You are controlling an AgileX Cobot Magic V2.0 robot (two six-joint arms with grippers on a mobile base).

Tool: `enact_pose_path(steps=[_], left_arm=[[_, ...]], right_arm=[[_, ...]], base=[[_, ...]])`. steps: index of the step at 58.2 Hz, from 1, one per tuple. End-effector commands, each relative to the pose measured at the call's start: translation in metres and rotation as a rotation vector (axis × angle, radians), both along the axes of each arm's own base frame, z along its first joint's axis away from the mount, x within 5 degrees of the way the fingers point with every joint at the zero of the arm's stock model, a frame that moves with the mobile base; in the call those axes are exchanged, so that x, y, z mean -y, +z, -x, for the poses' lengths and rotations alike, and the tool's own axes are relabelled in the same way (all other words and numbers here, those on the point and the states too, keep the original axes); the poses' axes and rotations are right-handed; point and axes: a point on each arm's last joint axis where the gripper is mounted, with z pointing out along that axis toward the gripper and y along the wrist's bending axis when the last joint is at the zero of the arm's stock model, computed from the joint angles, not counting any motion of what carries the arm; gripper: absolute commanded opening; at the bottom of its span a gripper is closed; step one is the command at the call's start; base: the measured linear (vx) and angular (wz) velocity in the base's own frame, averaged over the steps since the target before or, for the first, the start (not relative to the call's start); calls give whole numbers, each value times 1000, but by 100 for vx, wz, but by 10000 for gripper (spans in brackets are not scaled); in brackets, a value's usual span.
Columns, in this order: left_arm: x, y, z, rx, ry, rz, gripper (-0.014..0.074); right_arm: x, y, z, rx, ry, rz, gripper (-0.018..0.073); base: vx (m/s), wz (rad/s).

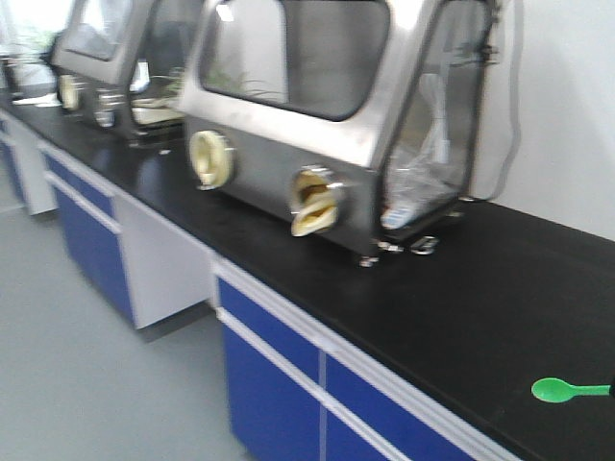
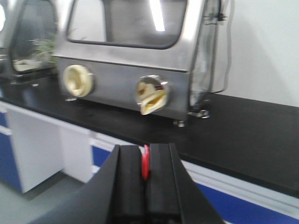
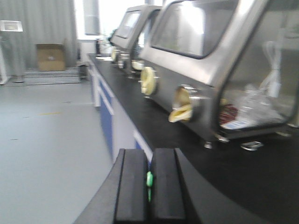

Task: Sort red and green spoons into left cabinet
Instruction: 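Drive the base across the room to the white cabinet holding both spoons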

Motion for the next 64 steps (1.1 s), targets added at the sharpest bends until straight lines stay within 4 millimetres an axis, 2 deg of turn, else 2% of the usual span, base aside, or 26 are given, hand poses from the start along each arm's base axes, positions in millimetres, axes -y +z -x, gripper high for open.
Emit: enact_pose_path(steps=[1,30,64], left_arm=[[-2,13,0,81,20,31,0],[-2,13,0,81,20,31,0],[-2,13,0,81,20,31,0]], right_arm=[[3,10,-1,33,-36,15,-4],[3,10,-1,33,-37,14,-4],[3,10,-1,33,-37,14,-4]], base=[[-3,68],[8,64],[27,41]])
